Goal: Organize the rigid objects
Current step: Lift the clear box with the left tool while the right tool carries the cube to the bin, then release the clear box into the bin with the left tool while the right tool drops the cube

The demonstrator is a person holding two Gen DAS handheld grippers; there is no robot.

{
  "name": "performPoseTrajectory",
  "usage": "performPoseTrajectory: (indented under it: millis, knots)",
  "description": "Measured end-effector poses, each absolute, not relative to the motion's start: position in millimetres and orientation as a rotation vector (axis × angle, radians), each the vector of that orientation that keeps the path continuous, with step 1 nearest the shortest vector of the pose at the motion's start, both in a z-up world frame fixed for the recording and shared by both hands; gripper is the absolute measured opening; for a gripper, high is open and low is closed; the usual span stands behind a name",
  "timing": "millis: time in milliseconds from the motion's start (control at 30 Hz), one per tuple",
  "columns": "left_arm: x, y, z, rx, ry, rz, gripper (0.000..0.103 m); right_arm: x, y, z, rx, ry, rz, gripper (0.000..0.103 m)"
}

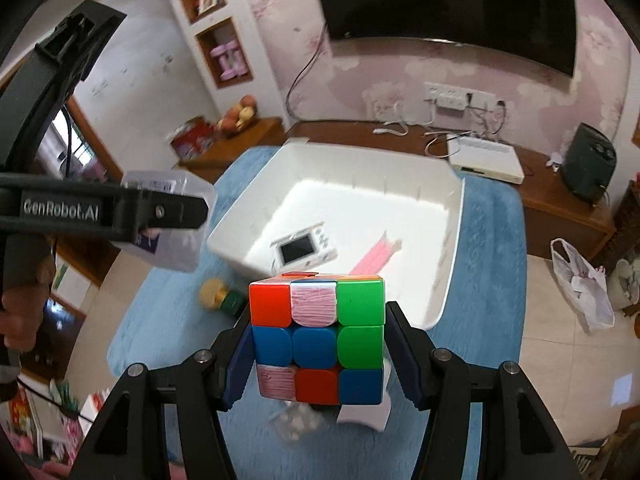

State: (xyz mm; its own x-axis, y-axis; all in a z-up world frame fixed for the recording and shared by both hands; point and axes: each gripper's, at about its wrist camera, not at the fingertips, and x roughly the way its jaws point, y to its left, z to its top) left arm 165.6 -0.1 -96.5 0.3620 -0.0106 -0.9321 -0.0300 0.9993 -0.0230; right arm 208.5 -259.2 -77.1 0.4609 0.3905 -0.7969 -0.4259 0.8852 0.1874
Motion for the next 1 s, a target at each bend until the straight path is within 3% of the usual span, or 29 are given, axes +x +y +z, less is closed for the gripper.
performPoseTrajectory:
  millis: [1000]
  knots:
    - [253,-14,-171,-0.001,1.289,-0.143,0.096,287,-271,-127,0.078,1.047,0.295,0.061]
